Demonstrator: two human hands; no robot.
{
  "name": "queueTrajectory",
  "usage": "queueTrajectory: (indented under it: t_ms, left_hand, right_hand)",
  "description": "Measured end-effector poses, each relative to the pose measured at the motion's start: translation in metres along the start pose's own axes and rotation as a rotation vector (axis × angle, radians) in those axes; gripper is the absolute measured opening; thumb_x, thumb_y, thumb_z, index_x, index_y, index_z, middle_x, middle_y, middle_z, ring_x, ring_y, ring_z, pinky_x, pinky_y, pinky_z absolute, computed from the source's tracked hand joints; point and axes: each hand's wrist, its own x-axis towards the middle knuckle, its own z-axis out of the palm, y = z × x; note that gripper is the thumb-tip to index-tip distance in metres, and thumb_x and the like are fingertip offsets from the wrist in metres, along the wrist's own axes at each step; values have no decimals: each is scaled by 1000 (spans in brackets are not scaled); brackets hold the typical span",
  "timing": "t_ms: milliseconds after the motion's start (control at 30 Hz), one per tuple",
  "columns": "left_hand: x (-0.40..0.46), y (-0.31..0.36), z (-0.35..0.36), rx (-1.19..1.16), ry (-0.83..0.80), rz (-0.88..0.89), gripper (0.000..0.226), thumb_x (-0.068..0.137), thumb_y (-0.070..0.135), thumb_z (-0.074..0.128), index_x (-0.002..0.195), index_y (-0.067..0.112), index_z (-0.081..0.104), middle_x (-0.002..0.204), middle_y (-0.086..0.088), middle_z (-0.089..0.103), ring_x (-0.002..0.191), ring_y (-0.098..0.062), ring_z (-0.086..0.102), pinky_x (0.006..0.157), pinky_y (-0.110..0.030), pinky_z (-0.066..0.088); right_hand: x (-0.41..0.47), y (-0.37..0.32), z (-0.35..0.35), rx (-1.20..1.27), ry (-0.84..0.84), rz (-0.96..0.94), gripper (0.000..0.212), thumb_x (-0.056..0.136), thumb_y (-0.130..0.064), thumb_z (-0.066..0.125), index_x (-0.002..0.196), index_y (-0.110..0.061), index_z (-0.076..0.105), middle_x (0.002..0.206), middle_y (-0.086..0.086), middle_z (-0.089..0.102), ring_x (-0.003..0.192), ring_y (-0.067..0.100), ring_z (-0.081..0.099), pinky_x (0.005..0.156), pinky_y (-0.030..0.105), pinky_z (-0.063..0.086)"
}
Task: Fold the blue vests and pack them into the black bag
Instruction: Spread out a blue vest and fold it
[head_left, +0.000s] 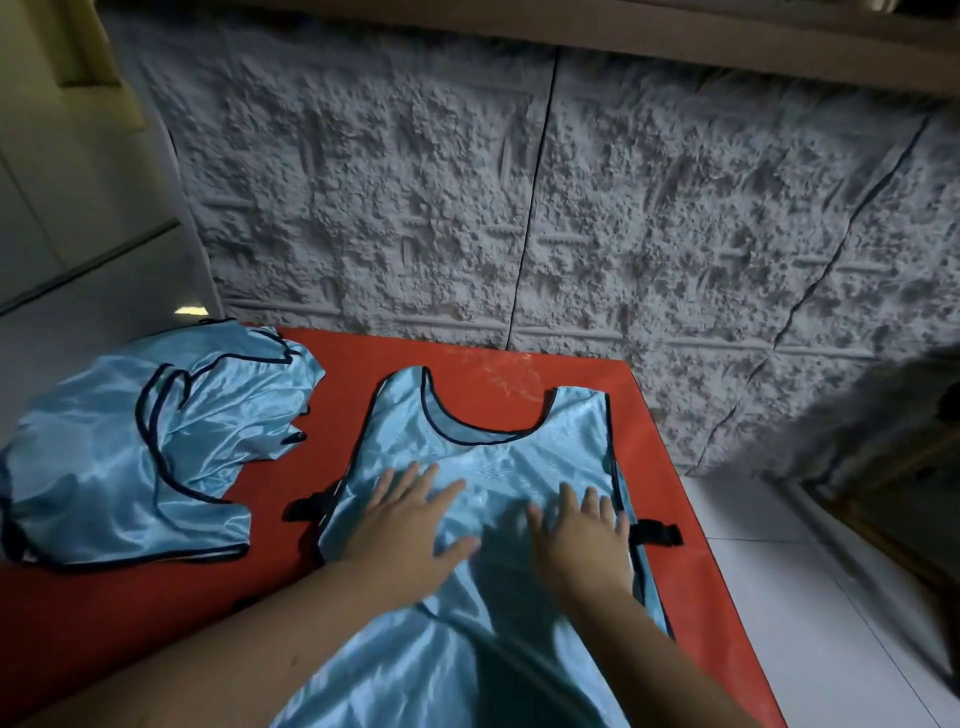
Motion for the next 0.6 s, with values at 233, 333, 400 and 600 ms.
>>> queueTrajectory:
  t_ms: [233,333,400,600]
  left_hand:
    - [107,-68,-10,-94,88,-215,48,105,36,42,152,24,41,164,-9,29,150,-29,23,121,-44,26]
    - [132,-77,-2,-114,-131,-140,57,105,46,42,158,37,25,170,-5,10,157,-26,1,125,-50,9]
    - [140,-77,10,-48,-197,-141,63,101,64,30,158,48,11,171,0,0,156,-24,-8,125,-53,0]
    - [134,-71,12,19,-148,-160,74,91,79,12,156,50,-6,170,4,-7,155,-25,-16,121,-57,-11]
  right_hand:
    - [87,29,5,13,-61,-138,68,104,-53,34,162,-29,7,169,11,1,157,28,-3,126,48,6]
    - [110,43,12,-72,-121,-179,66,101,-61,24,160,-35,7,169,10,4,156,25,-2,125,49,3]
    - [114,60,19,-120,-89,-178,68,98,-66,12,159,-34,8,168,7,8,156,22,-1,125,48,2]
    - [106,59,7,-105,-120,-109,63,103,-59,11,161,-35,3,170,-2,-4,156,18,-12,121,59,-10]
